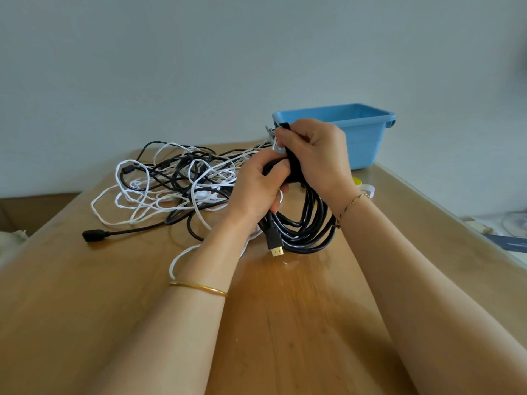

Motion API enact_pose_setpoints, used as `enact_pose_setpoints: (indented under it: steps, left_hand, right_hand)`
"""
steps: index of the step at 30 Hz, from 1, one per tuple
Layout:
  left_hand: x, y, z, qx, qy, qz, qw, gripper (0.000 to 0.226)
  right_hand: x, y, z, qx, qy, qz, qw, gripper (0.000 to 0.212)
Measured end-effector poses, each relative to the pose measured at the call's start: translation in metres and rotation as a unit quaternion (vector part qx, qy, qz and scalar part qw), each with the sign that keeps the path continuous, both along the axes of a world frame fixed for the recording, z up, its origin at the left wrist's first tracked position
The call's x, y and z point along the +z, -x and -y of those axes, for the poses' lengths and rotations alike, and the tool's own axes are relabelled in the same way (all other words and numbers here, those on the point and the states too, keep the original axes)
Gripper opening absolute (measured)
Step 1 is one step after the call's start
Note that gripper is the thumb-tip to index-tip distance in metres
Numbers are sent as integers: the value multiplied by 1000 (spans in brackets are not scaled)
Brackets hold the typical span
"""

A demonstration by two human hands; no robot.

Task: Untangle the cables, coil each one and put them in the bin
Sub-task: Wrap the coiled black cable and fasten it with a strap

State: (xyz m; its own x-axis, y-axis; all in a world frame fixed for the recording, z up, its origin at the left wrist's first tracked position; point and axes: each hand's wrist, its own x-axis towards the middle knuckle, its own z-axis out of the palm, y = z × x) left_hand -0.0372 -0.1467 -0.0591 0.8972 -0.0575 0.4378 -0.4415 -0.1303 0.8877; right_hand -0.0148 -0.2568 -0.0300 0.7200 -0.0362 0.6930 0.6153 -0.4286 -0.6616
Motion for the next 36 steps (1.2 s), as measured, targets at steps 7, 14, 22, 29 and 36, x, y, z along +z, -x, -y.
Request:
enact_pose_setpoints:
  steps: [7, 14, 22, 29, 36]
  left_hand:
    - [-2, 0, 1, 10, -27, 37, 999, 17]
    - [-6, 5, 1, 24, 25, 29, 999, 22]
    - [-9, 3, -2, 33, -18, 26, 999, 2]
    - [-11, 4, 4, 118, -58, 71, 989, 20]
    - [-6, 15, 8, 97, -104, 126, 982, 26]
  right_hand:
    - [1, -6, 4, -29, 65, -64, 995, 46]
    - [8, -7, -6, -47, 126, -124, 983, 46]
    - [12, -11, -7, -16, 111, -184, 976, 41]
    - [22, -15, -1, 47, 128, -275, 952, 29]
    - [39, -25, 8, 58, 213, -341, 914, 14]
